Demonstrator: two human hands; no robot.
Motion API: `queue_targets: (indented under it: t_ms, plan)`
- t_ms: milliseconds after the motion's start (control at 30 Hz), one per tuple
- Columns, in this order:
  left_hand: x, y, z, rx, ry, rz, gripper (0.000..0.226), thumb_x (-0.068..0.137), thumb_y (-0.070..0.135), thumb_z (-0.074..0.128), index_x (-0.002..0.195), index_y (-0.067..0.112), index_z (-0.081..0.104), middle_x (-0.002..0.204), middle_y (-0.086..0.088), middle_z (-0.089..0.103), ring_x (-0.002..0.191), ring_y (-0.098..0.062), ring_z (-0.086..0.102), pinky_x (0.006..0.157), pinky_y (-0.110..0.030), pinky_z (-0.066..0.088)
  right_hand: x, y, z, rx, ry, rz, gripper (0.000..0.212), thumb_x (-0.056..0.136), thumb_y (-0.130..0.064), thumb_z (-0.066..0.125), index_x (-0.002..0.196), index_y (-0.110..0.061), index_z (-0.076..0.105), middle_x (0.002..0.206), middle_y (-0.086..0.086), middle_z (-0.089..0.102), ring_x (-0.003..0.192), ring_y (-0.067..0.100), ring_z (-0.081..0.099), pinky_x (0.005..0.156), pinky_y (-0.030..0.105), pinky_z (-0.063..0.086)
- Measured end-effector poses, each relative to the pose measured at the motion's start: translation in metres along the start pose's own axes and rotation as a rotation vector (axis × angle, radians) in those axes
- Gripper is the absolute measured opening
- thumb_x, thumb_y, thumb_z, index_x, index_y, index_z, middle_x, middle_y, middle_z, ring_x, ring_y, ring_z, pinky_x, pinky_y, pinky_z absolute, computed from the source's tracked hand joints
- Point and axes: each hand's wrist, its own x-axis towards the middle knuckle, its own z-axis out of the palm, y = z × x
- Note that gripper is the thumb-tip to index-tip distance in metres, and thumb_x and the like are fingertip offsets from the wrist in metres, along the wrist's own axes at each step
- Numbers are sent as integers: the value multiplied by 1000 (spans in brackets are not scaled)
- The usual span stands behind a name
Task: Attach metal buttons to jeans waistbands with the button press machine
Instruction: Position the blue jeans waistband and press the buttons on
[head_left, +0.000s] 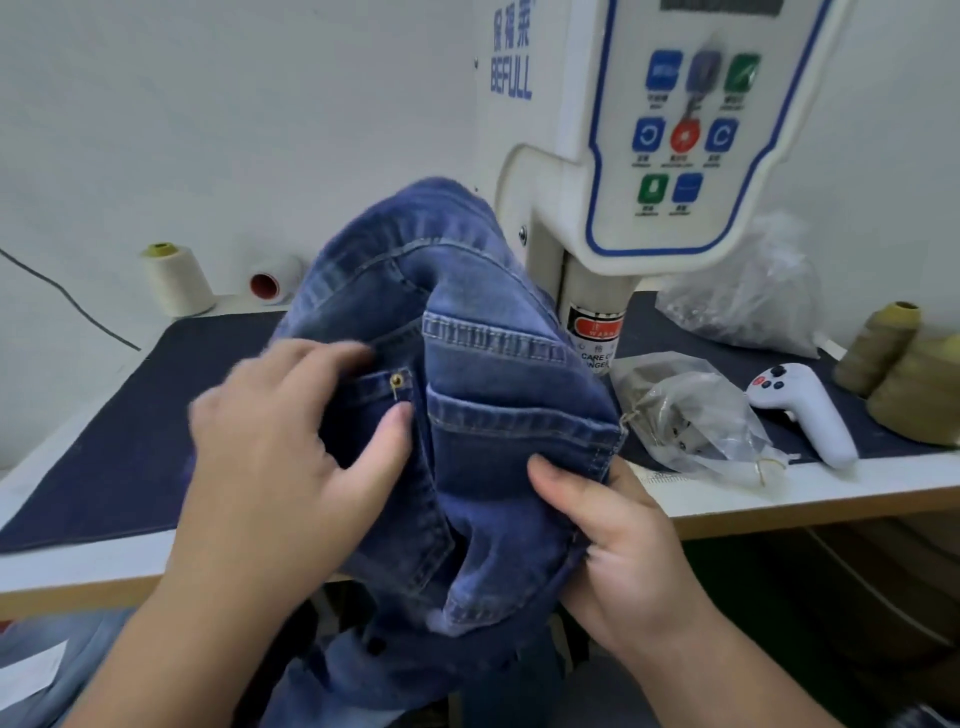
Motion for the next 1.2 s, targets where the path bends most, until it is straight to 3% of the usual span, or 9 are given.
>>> queue_targets:
  t_ms: [67,167,267,433,633,733,833,1033,1200]
  plan:
    - [2,-4,1,-77,-82,26,34,80,50,58,106,31,68,98,24,62,99,0,57,89,-12,40,-5,-1,-1,41,25,17,38,70,-19,72,107,-9,76,117,19,71,108,33,69,83,34,58]
    - [-3,-9,3,-144,-160,25,10,78,48,66,87,43,62,96,33,65,93,16,57,75,2,37,-12,1,-8,101,79,55,42,64,-20,75,105,-9,77,115,21,71,106,34,70,79,34,59]
    - [-6,-12,4,-237,-207,-5,16,80,53,73,84,40,66,88,28,69,82,7,64,65,-7,44,-15,3,-13,103,100,52,46,64,-22,80,108,-8,75,116,22,70,106,34,70,80,35,59]
    - [-3,-16,-2,-498,-269,-67,39,69,59,68,85,23,64,67,-6,69,56,-35,58,49,-38,49,-12,3,-20,-137,148,7,29,75,-17,74,103,-12,76,109,19,73,104,34,71,80,34,58]
    - [10,-17,-14,-929,-480,-192,50,47,45,93,65,19,55,57,-14,37,53,-23,30,46,-26,25,-11,3,-22,-568,224,-138,53,62,-47,80,112,-40,63,115,-9,72,107,13,69,86,30,57]
    - [13,-15,-22,-995,-545,-254,56,37,43,97,63,19,54,55,-10,36,50,-17,34,44,-22,28,-17,2,-16,-1069,377,-451,73,63,-50,76,128,-42,42,130,-14,51,119,4,55,98,19,46]
    - [12,-8,-20,-969,-539,-234,54,36,40,97,63,20,55,53,-2,40,48,-13,36,46,-19,32,-23,4,-10,-1414,269,-903,44,77,-25,72,116,-8,64,117,9,53,109,21,56,97,29,45]
    - [9,0,-15,-868,-495,-161,32,54,31,83,73,26,57,58,-14,54,57,-23,44,59,-32,37,-26,-2,-2,-1402,46,-504,35,85,-46,62,91,-13,69,95,-6,60,96,18,57,84,34,46]
    - [12,-13,-11,-675,-434,-87,31,62,33,76,84,24,56,65,-28,57,57,-22,46,58,-40,38,-27,4,-8,-1178,117,-574,23,95,-26,62,87,-8,74,85,1,66,86,20,65,73,38,51]
